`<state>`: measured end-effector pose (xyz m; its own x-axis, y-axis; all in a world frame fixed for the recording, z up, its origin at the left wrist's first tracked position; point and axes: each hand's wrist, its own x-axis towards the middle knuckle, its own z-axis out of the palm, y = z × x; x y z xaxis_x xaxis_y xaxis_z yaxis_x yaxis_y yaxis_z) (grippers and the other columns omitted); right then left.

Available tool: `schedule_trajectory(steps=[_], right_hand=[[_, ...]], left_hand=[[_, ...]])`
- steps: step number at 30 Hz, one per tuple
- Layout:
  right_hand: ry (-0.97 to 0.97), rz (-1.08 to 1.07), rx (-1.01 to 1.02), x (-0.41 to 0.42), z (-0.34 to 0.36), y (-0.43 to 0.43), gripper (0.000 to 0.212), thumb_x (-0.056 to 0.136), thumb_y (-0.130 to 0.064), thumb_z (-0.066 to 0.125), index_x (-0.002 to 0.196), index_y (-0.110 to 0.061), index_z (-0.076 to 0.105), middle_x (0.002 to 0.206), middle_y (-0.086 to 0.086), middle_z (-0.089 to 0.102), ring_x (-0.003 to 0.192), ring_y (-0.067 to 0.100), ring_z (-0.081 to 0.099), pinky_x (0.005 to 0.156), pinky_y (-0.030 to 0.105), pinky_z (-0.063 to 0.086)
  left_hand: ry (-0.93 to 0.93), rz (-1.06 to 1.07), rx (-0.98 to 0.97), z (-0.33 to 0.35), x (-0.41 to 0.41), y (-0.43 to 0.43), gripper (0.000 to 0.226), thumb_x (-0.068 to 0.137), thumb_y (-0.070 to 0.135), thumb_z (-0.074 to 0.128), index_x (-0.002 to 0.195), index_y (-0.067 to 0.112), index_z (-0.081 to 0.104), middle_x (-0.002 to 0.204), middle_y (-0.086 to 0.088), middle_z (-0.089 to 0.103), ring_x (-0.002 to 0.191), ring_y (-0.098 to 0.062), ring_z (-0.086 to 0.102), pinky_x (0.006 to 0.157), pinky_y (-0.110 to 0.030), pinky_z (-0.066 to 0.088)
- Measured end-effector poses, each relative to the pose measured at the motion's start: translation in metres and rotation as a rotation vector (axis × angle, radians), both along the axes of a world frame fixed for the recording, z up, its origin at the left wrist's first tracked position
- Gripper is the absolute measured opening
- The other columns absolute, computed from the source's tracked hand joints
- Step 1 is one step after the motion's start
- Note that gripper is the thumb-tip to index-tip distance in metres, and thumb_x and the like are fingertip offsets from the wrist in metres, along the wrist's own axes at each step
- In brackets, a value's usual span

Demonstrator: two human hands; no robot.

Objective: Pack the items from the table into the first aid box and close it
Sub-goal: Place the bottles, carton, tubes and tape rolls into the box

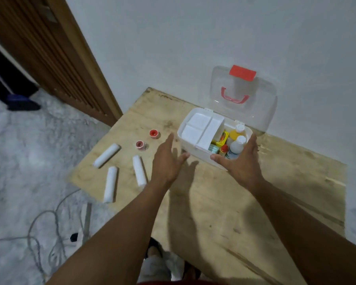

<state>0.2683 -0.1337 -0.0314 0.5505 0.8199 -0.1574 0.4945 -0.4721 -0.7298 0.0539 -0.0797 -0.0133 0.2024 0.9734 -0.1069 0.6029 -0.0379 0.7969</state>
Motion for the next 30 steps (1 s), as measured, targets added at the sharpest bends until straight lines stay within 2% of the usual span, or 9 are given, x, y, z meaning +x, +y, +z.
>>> schedule_trajectory(steps=[4,7,9,12,16,20,23,27,30], right_hand=[[0.020,0.006,0.014,0.001,-0.003,0.000,0.147,0.035,-0.088,0.073,0.148,-0.040,-0.008,0.161,-0.005,0.013,0.148,0.025,0.021,0.115,0.055,0.031],[0.026,0.005,0.014,0.000,-0.005,-0.001,0.147,0.036,-0.086,0.075,0.147,-0.041,-0.010,0.161,-0.005,0.012,0.148,0.026,0.021,0.114,0.055,0.032],[0.023,0.017,0.029,0.000,-0.005,-0.001,0.145,0.039,-0.082,0.078,0.147,-0.040,-0.009,0.160,-0.002,0.013,0.147,0.027,0.022,0.114,0.055,0.032],[0.025,0.039,0.055,0.000,-0.003,-0.002,0.141,0.042,-0.078,0.079,0.148,-0.036,-0.004,0.158,0.002,0.017,0.144,0.029,0.027,0.115,0.053,0.032],[0.034,0.040,0.071,0.000,-0.002,0.000,0.140,0.041,-0.079,0.079,0.148,-0.035,0.001,0.156,0.001,0.021,0.143,0.028,0.031,0.112,0.055,0.035],[0.037,0.038,0.061,-0.001,-0.002,0.001,0.137,0.043,-0.075,0.082,0.147,-0.035,0.003,0.154,-0.001,0.024,0.141,0.028,0.034,0.109,0.056,0.038],[0.047,0.063,0.093,-0.001,-0.002,0.002,0.123,0.056,-0.053,0.088,0.146,-0.033,0.007,0.151,0.001,0.027,0.138,0.028,0.036,0.109,0.051,0.039],[0.059,0.080,0.110,-0.001,-0.002,0.005,0.118,0.060,-0.044,0.087,0.147,-0.033,0.007,0.150,0.000,0.027,0.135,0.019,0.037,0.105,0.039,0.041],[0.078,0.093,0.131,-0.004,0.000,0.007,0.112,0.066,-0.034,0.087,0.148,-0.028,0.010,0.149,0.002,0.029,0.125,0.008,0.034,0.098,0.028,0.036]], left_hand=[[0.228,0.091,0.106,-0.021,-0.040,-0.035,0.060,0.094,0.028,0.064,0.148,0.013,0.042,0.147,-0.010,0.049,0.137,-0.023,0.043,0.107,-0.027,0.033],[0.434,0.283,0.218,-0.031,-0.066,-0.047,0.057,0.090,0.031,0.066,0.140,0.010,0.051,0.139,-0.021,0.053,0.132,-0.037,0.047,0.107,-0.047,0.038],[0.576,0.385,0.111,-0.031,-0.081,-0.050,0.072,0.089,0.047,0.063,0.149,0.016,0.038,0.149,-0.024,0.040,0.142,-0.039,0.032,0.113,-0.058,0.025],[0.575,0.475,-0.127,-0.034,-0.099,-0.047,0.100,0.081,0.071,0.055,0.157,0.026,0.008,0.163,-0.022,0.007,0.151,-0.041,0.000,0.115,-0.066,0.000],[0.527,0.525,-0.271,-0.037,-0.100,-0.036,0.124,0.069,0.085,0.053,0.158,0.023,-0.006,0.163,-0.024,-0.007,0.150,-0.044,-0.011,0.112,-0.069,-0.009],[0.534,0.517,-0.307,-0.044,-0.094,-0.024,0.124,0.069,0.084,0.054,0.157,0.021,-0.008,0.162,-0.026,-0.005,0.149,-0.045,-0.009,0.112,-0.069,-0.007],[0.603,0.494,-0.260,-0.052,-0.089,-0.019,0.110,0.080,0.076,0.049,0.157,0.017,-0.002,0.159,-0.025,0.009,0.148,-0.044,0.003,0.112,-0.069,-0.001],[0.704,0.467,-0.178,-0.061,-0.086,-0.014,0.077,0.095,0.057,0.041,0.155,0.017,0.014,0.146,-0.019,0.030,0.135,-0.037,0.027,0.109,-0.068,0.017],[0.750,0.475,-0.104,-0.063,-0.087,-0.017,0.068,0.093,0.049,0.051,0.149,0.015,0.035,0.129,-0.019,0.046,0.114,-0.036,0.046,0.095,-0.060,0.037]])
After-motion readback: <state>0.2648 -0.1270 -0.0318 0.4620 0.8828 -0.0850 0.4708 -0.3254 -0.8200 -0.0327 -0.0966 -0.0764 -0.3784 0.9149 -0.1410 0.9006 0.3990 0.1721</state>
